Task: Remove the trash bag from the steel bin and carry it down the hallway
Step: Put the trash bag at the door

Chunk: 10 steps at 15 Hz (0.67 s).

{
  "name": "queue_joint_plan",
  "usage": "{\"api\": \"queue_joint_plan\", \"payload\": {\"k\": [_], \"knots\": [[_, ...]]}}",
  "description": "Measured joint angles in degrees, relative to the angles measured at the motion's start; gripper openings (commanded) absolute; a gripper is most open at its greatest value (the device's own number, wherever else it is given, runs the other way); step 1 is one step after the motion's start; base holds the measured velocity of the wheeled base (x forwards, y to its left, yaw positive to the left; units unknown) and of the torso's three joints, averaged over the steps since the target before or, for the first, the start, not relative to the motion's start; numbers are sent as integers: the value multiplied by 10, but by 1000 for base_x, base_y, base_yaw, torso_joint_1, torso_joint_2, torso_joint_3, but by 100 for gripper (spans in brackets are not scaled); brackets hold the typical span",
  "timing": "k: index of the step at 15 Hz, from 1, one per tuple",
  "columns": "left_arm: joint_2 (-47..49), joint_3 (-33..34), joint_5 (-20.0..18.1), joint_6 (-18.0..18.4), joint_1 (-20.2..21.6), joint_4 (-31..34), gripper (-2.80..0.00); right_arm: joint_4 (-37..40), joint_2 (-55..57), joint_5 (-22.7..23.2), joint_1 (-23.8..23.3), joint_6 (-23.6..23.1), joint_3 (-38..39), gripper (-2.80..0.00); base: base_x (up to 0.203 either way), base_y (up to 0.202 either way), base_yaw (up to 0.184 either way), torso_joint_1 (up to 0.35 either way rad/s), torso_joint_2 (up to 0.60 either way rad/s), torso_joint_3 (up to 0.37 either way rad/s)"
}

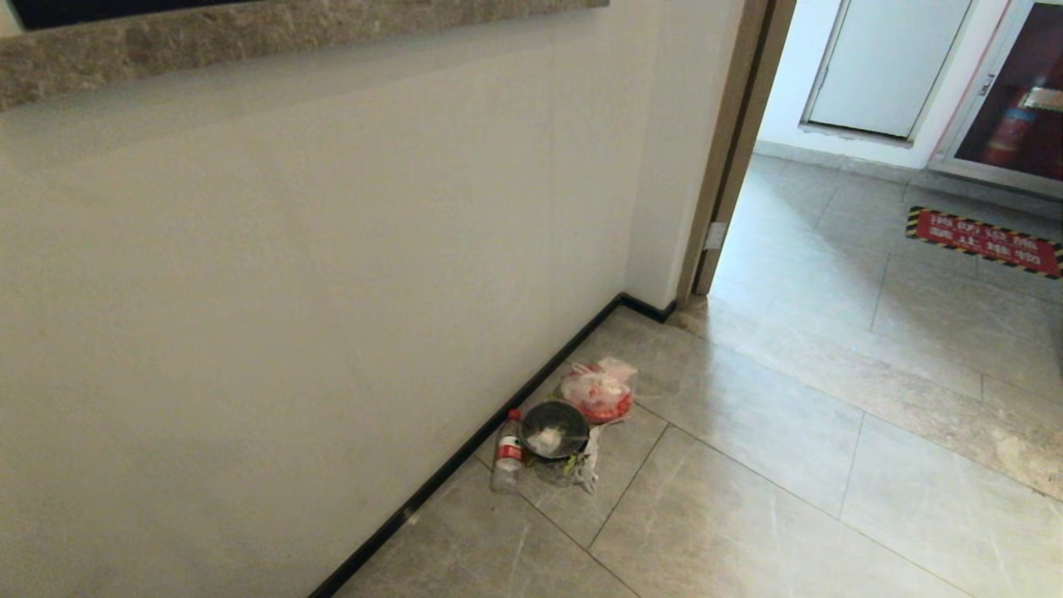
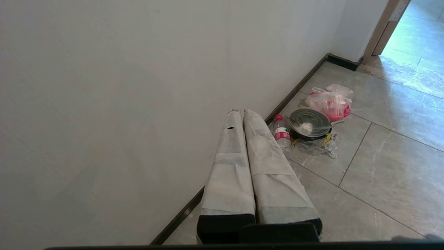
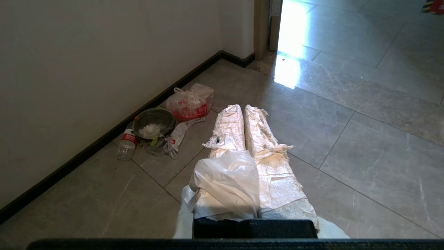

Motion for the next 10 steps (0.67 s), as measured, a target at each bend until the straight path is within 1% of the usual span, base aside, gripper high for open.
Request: {"api": "queue_joint_plan", "payload": {"k": [10], "knots": [[0, 0, 0, 0, 0, 0, -280, 0, 0, 0, 0, 0, 0, -280, 0, 0, 0, 0, 0, 0]]}}
